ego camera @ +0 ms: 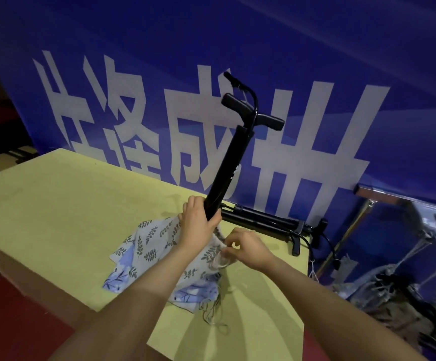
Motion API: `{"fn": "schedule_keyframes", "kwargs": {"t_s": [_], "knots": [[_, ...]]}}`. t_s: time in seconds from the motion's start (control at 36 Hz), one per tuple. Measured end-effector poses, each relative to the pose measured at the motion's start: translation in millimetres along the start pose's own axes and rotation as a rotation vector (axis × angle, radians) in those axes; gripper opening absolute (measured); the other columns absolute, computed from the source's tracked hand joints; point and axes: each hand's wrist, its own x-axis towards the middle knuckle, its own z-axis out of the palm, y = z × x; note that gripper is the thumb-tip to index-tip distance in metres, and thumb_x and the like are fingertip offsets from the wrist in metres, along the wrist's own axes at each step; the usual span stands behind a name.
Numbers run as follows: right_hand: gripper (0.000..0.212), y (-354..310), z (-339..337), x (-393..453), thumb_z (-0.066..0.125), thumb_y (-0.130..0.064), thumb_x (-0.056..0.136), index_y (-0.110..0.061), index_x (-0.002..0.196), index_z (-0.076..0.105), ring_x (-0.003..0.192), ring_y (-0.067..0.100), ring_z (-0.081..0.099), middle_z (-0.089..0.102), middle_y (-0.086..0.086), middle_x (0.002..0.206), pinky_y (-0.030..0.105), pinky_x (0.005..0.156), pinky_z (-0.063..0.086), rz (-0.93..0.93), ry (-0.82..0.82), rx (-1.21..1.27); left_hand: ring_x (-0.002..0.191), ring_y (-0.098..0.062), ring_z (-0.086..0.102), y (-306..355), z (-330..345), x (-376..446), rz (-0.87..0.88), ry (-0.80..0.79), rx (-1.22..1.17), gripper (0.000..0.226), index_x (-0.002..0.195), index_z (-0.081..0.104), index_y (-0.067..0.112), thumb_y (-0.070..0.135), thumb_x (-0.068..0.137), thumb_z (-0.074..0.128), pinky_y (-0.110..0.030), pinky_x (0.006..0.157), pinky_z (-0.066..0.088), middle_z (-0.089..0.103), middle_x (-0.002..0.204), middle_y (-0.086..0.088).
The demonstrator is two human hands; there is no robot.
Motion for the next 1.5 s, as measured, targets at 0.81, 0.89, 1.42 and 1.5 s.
{"fn": "schedule_keyframes", "kwargs": {"t_s": [0.81, 0.89, 1.42, 1.5], "knots": [[0.05, -28, -97, 6, 0.067, -0.044, 0.076, -0.032, 0.122, 0.051, 0.105, 0.011, 0.053, 0.056, -0.002, 0.114, 0.019, 0.091, 0.043, 0.024, 0.303, 0.801, 0.117, -0.03, 0.037, 16, 16, 2, -0.047, -0.027, 0.002, 0.034, 0.113, 0.041, 0.006, 0.011, 0.086, 0.061, -0.039, 0.094, 0.033, 0.041, 0.124, -0.012], [0.046, -41, -101, 15, 0.073, -0.038, 0.08, -0.026, 0.12, 0.054, 0.118, 0.014, 0.054, 0.059, -0.004, 0.123, 0.032, 0.101, 0.043, 0.054, 0.362, 0.932, 0.119, -0.03, 0.036, 22, 19, 3, -0.053, -0.041, 0.005, 0.037, 0.116, 0.04, 0.007, 0.009, 0.085, 0.061, -0.041, 0.096, 0.033, 0.04, 0.127, -0.011], [0.051, -6, -38, 22, 0.075, -0.054, 0.07, -0.028, 0.112, 0.068, 0.107, 0.024, 0.046, 0.046, 0.008, 0.105, 0.045, 0.098, 0.045, 0.226, 0.263, 0.514, 0.117, -0.018, 0.046, 3, 6, 0, 0.047, -0.305, -0.272, 0.056, 0.137, 0.039, 0.013, 0.018, 0.085, 0.061, -0.029, 0.098, 0.042, 0.037, 0.123, -0.001], [0.054, -4, -30, 22, 0.074, -0.058, 0.068, -0.03, 0.114, 0.065, 0.108, 0.024, 0.045, 0.046, 0.004, 0.105, 0.045, 0.098, 0.044, 0.255, 0.237, 0.463, 0.121, -0.018, 0.044, -2, 5, -1, 0.022, -0.299, -0.264, 0.057, 0.139, 0.034, 0.012, 0.01, 0.087, 0.056, -0.022, 0.095, 0.037, 0.035, 0.13, -0.003]]}}
